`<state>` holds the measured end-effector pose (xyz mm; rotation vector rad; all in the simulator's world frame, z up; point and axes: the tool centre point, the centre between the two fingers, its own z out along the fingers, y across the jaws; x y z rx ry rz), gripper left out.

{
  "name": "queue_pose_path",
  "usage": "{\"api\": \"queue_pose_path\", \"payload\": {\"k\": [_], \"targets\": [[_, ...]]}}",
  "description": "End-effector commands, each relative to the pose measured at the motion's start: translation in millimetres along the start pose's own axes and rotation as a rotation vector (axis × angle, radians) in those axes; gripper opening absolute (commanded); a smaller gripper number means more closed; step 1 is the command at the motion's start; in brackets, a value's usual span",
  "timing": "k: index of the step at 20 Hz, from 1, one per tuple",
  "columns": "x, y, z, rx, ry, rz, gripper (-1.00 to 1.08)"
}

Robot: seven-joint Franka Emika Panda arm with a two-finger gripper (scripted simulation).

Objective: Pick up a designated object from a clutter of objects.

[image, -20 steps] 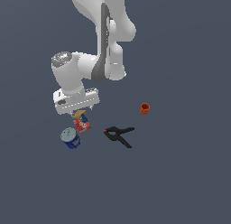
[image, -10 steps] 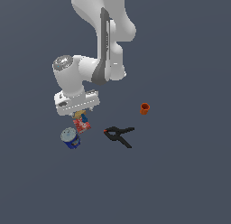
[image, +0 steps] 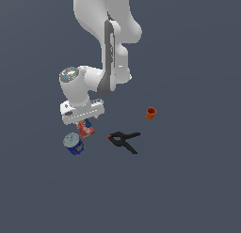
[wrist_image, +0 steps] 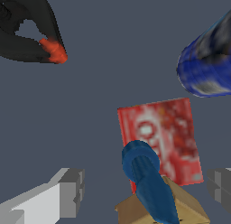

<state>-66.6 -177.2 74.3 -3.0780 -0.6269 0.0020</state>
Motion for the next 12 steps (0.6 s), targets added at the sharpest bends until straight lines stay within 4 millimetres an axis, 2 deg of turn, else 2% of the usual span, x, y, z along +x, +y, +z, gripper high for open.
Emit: {"api": "queue_pose_path", "payload": {"k": [1, 2, 12], "targets": [[0.4, 0.3, 2.3, -0.001, 0.001, 0.0, 1.0], [0.4, 0.3, 2.3, -0.001, 0.001, 0.0, -1.0], [0.4, 0.3, 2.3, -0.001, 0.001, 0.0, -1.0]]}}
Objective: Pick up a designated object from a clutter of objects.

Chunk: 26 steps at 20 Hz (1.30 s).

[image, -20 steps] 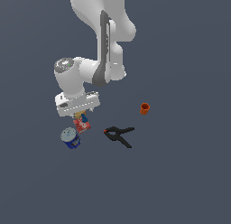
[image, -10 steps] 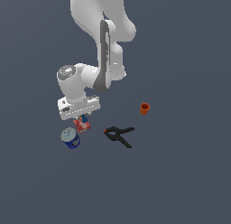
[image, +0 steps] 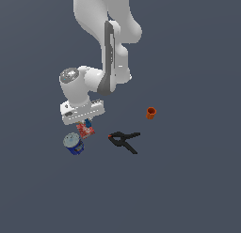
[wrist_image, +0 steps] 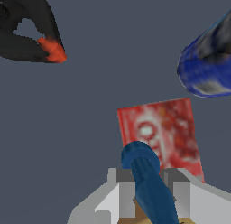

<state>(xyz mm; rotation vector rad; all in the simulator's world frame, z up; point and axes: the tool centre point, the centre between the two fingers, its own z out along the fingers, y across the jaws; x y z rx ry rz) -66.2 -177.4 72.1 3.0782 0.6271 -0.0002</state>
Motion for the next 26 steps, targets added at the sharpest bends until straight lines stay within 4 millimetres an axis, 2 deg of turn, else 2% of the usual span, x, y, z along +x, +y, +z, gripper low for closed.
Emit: {"api": "queue_pose_path", "payload": {"k": [1, 7, 13, 19, 26], "targets": [[0, 0, 0, 0.0, 0.0, 0.0, -1.0], [2, -7, -9, 0.0, 0.0, 0.0, -1.0], [5, -24, -33, 0.0, 0.0, 0.0, -1.0], [11, -51, -71, -0.001, -0.001, 0.0, -1.0], [21, -93, -131, -0.003, -0.002, 0.001, -1.0]]}}
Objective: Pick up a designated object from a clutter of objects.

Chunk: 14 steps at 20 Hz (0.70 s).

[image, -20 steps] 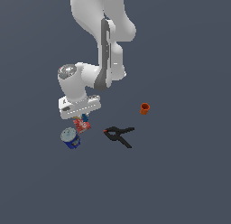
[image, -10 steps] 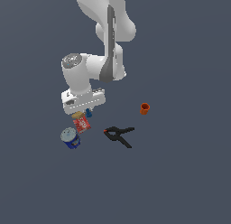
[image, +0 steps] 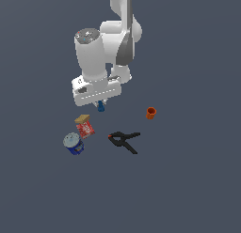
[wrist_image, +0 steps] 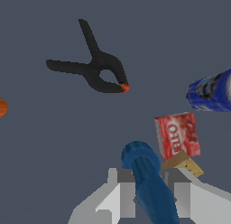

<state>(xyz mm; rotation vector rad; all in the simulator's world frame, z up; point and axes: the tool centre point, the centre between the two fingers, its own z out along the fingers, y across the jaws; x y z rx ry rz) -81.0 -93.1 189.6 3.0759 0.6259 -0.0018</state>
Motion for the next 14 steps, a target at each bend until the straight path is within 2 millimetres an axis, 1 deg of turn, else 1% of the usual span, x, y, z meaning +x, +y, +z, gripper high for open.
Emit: {"api": "queue_pose_path", "payload": {"k": [1, 8, 14], "targets": [[3, -16, -23, -0.002, -0.001, 0.0, -1.0], [15, -61, -88, -0.002, -0.001, 0.0, -1.0], [24, -94, -136, -0.001, 0.0, -0.001, -1.0]]}}
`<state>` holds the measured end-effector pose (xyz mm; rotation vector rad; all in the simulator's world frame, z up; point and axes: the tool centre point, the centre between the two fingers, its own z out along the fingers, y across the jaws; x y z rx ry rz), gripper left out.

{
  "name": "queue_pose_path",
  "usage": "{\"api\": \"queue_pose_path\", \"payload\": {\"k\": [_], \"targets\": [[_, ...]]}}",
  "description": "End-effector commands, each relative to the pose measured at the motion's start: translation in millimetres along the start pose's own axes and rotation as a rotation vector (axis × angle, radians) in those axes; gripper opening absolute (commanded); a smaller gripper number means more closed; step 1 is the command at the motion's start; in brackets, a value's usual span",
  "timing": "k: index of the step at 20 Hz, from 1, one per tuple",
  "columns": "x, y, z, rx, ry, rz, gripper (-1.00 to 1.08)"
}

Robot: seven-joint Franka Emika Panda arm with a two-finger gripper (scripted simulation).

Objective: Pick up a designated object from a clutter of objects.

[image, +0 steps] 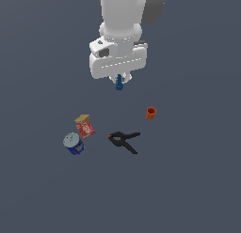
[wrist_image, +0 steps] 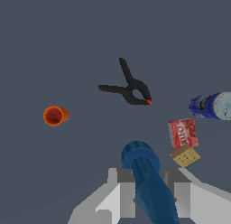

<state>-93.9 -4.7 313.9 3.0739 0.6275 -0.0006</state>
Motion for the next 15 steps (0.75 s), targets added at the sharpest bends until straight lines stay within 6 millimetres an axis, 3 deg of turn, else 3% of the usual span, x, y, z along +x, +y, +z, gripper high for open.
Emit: {"api": "queue_pose_path", "payload": {"k": [1, 8, 15], "targets": [[3, -13, -19, 0.001, -0.001, 0.0, -1.0], [12, -37, -54, 0.003, 0.0, 0.0, -1.0], [16, -45, -67, 0.004, 0.001, 0.0, -1.0]]}}
